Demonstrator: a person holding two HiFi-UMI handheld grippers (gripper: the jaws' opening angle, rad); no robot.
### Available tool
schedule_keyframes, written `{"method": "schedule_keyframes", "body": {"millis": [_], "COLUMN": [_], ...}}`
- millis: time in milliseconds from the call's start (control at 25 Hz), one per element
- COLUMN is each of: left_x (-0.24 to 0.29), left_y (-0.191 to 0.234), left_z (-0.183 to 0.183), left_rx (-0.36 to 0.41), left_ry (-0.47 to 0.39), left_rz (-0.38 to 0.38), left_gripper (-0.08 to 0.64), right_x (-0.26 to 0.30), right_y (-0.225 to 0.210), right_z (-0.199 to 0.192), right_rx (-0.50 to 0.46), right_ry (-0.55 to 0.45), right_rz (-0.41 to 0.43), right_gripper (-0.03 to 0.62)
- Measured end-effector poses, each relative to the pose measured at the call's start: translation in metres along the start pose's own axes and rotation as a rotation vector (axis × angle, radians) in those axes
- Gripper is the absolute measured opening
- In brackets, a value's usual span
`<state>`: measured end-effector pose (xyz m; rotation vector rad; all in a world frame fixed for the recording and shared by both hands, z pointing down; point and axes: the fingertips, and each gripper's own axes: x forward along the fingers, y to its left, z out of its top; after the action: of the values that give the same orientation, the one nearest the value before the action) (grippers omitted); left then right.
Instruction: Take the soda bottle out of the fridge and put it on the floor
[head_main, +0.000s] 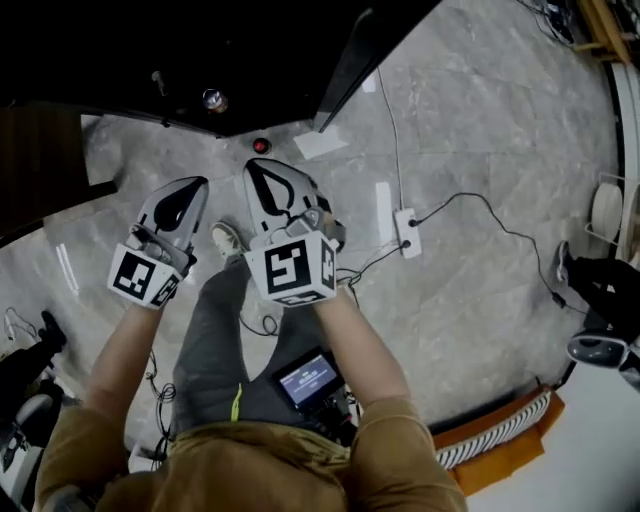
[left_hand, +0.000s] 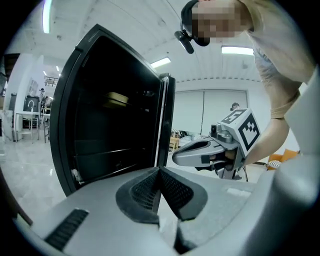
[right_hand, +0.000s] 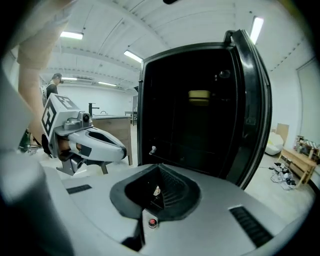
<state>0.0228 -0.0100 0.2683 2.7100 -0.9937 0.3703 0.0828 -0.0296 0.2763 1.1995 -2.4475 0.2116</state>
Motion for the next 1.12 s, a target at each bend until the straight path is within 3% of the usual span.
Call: {"method": "schedule_keyframes", "body": {"millis": [160, 440, 640, 1120], "left_x": [-0.025, -0.053, -0.074, -0.129], "left_y": [-0.011, -0.026, -0.032, -0.024], "left_z": [0.054, 0.146, 0.2, 0.252], "left_rx": [0.006, 0.052, 0.079, 0.124], "left_ry": [-0.013, -0.099, -0.166, -0.211], "left_rz": [0.037, 0.073, 0.083, 0.108], "left_gripper": [0.0, 0.002, 0.002, 0.002], "right_x": [-0.037, -0.078, -0.093, -0.111], "right_y": [-0.004, -0.005, -0.002, 0.006], "right_z": [0.052, 0.156, 0.207, 0.288], "right_rx": [-0.004, -0.093, -0.109, -0.137], "right_ry": [-0.01, -0.098, -0.157, -0.245], "right_rz": [0.002, 0.031, 0.035, 0.012], "right_gripper": [0.0, 0.0, 0.0, 0.0]}}
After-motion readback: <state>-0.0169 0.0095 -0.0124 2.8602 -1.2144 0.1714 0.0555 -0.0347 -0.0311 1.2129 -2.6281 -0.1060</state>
